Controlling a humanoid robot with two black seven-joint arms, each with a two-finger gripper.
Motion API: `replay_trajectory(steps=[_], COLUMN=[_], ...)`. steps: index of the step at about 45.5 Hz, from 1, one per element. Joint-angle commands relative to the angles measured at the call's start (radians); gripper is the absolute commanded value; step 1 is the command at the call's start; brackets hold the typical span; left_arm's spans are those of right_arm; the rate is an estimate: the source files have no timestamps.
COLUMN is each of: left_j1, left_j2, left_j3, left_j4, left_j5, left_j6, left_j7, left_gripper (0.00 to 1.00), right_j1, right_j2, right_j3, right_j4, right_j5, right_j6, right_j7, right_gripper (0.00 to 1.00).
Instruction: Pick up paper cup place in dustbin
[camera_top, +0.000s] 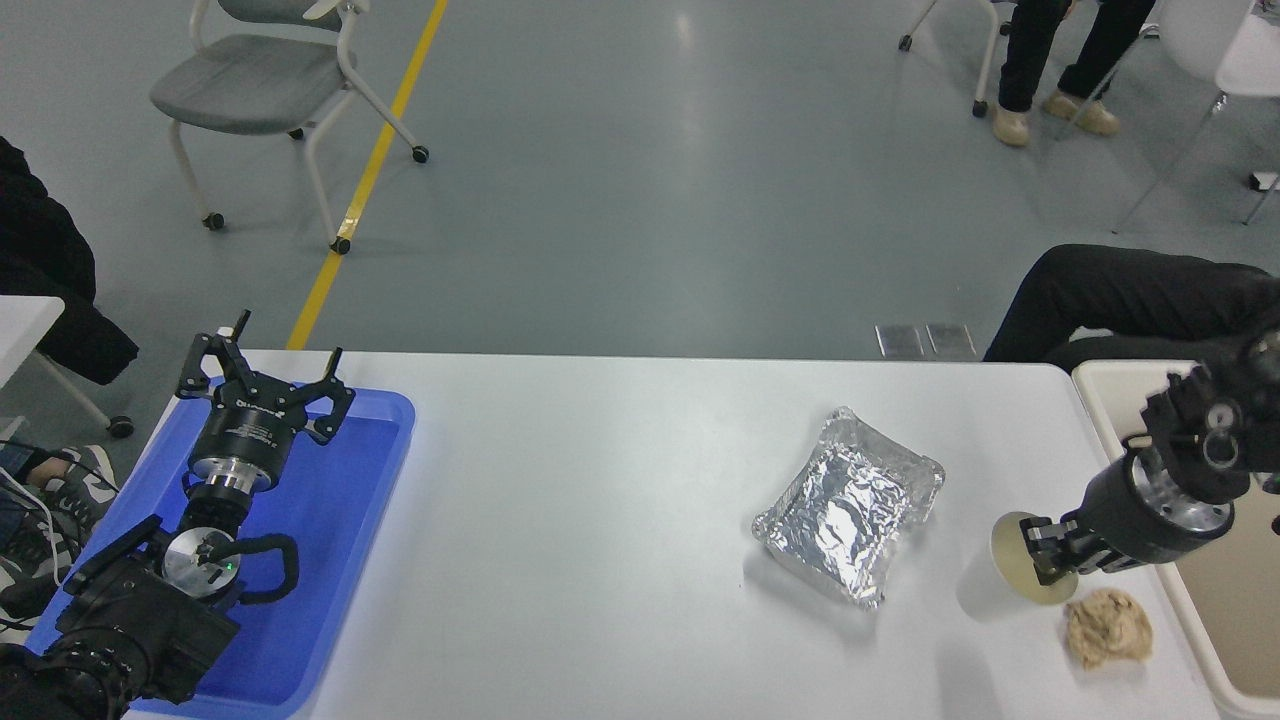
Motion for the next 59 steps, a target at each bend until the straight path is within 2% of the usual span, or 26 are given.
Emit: replay_trajectory(steps=[1,7,15,45,52,59], left_j1=[0.0,0.0,0.0,0.0,0.0,0.0], left_j2=[0.0,0.0,0.0,0.0,0.0,0.0], left_j3=[0.001,-0.001,-0.001,-0.001,-0.001,-0.001], left_j4=[0.0,0.0,0.0,0.0,0.0,0.0], left_j5=[0.0,0.002,0.0,0.0,0.0,0.0], left_j6=[0.0,0.0,0.0,0.0,0.0,0.0], left_j7=[0.0,0.0,0.0,0.0,0.0,0.0], left_gripper=[1.0,1.0,1.0,1.0,1.0,1.0], right_j1=[0.35,0.442,0.517,0.565,0.545,0.469], right_j2=[0.066,0.129,0.169,0.196,0.167,0.049], right_j3=[-0.182,-0.245,-0.279,-0.322,-0.403,-0.405], right_j4=[0.123,0.156,0.187,0.173,0.12,0.028], right_j5=[0.099,0.165,0.174,0.185,0.144,-0.005], right_j6=[0.075,0.086,0.117,0.117,0.109,0.065], right_j7=[0.0,-0.001,-0.001,-0.011,-0.009,-0.006], right_gripper=[0.0,0.0,0.0,0.0,0.0,0.0])
